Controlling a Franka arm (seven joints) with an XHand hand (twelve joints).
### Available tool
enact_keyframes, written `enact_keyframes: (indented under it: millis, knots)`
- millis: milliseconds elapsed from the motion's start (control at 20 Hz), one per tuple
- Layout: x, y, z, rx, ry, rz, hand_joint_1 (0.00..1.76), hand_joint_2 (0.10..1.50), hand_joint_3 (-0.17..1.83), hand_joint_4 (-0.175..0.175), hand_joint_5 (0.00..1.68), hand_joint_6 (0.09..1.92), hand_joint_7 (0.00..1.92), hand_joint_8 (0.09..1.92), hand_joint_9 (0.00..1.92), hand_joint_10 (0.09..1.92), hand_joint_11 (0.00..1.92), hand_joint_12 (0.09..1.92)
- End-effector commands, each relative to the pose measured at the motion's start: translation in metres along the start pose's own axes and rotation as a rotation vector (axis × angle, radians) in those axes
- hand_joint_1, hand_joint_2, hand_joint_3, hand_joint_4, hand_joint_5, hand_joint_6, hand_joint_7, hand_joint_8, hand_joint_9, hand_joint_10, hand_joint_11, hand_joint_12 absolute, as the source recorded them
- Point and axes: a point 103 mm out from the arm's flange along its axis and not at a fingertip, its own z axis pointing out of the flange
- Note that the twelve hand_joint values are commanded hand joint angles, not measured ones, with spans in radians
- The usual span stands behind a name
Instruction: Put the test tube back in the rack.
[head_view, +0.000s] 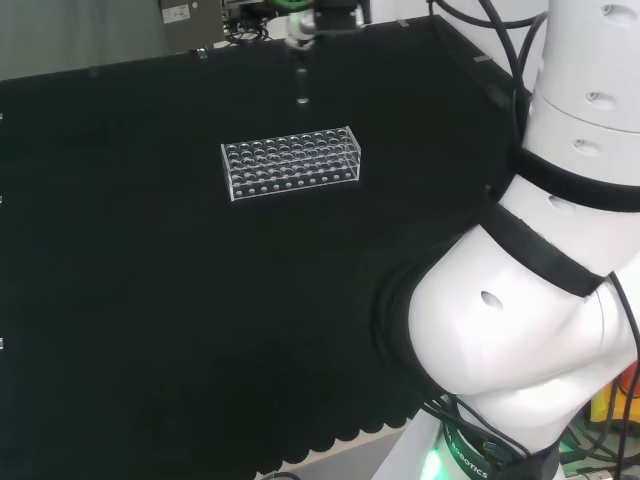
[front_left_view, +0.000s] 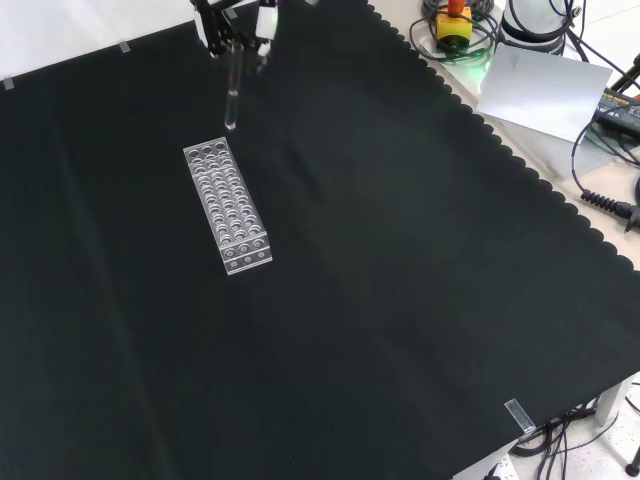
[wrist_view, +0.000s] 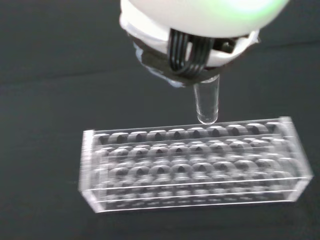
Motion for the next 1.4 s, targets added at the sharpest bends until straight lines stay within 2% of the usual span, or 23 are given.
enact_keyframes:
  millis: [50,250,700,1400]
  knots:
    - [0.048,0.0,0.006,0.011,0.038,-0.113,1.44,0.67,0.51,-0.175,1.4,0.34,1.84,0.25,1.41,0.4,1.25,0.91]
    - [0.051,0.003,0.017,0.033,0.024,-0.121,1.44,0.67,0.51,-0.175,1.4,0.34,1.84,0.25,1.41,0.4,1.25,0.91]
    - [0.047,0.014,0.044,0.089,0.036,-0.098,1.44,0.67,0.51,-0.175,1.4,0.34,1.84,0.25,1.41,0.4,1.26,0.91]
    - [0.051,0.044,0.071,0.126,-0.025,-0.099,1.44,0.67,0.51,-0.175,1.4,0.34,1.84,0.25,1.4,0.4,1.26,0.91]
